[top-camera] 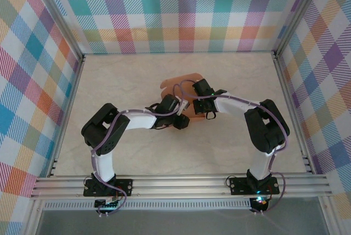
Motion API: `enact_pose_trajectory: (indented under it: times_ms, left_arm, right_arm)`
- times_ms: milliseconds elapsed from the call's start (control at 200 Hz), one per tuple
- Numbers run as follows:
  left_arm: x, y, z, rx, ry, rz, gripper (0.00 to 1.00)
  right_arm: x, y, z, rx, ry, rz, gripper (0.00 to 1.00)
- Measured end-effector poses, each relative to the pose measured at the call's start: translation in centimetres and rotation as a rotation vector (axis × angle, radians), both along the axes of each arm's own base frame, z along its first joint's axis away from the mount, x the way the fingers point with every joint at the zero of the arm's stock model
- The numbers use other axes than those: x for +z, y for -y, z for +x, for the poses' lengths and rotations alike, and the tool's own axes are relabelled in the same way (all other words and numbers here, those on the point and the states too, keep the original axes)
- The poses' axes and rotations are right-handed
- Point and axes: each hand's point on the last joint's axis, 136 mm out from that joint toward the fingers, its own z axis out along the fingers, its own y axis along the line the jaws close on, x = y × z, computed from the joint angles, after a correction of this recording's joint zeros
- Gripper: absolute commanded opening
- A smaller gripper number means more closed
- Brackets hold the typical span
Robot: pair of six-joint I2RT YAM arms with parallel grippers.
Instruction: Fold the paper box
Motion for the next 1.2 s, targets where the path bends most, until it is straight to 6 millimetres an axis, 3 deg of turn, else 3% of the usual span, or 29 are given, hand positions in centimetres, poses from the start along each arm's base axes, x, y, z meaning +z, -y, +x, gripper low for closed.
enact_pose_trajectory:
  times_ms: [315,490,645,705,1000,1105,1200]
  left_arm:
    - [0.1,0.7,0.2,0.032,-0.084,-0.031,0.34]
    - [0.4,0.6,-0.1,0.004,-0.083,-0.028,0.48]
    - [1.6,-0.6,-0.4,0.008,-0.057,0.001,0.61]
    - [2.4,-1.2,-0.3,0.015,-0.028,0.005,0.65]
    - [12.3,-5.3,-0.1,0.129,0.19,-0.083,0.78]
    - [14.3,-8.0,0.2,0.22,0.213,-0.111,0.82]
    - [14.8,-10.8,1.0,0.347,0.194,-0.105,0.89]
  right_arm:
    - [0.2,0.6,0.3,-0.01,0.025,-0.025,0.04]
    - [-0.3,0.9,-0.3,-0.013,-0.006,-0.048,0.03]
    - [-0.6,0.7,-0.8,-0.023,-0.032,-0.054,0.03]
    - [-0.7,0.9,-1.1,-0.029,-0.043,-0.058,0.03]
    - [-0.7,1.5,-1.2,-0.067,-0.052,-0.049,0.03]
    - [-0.7,2.1,-1.6,-0.091,-0.064,-0.031,0.03]
    - [-0.5,3.2,-1.9,-0.133,-0.073,-0.009,0.03]
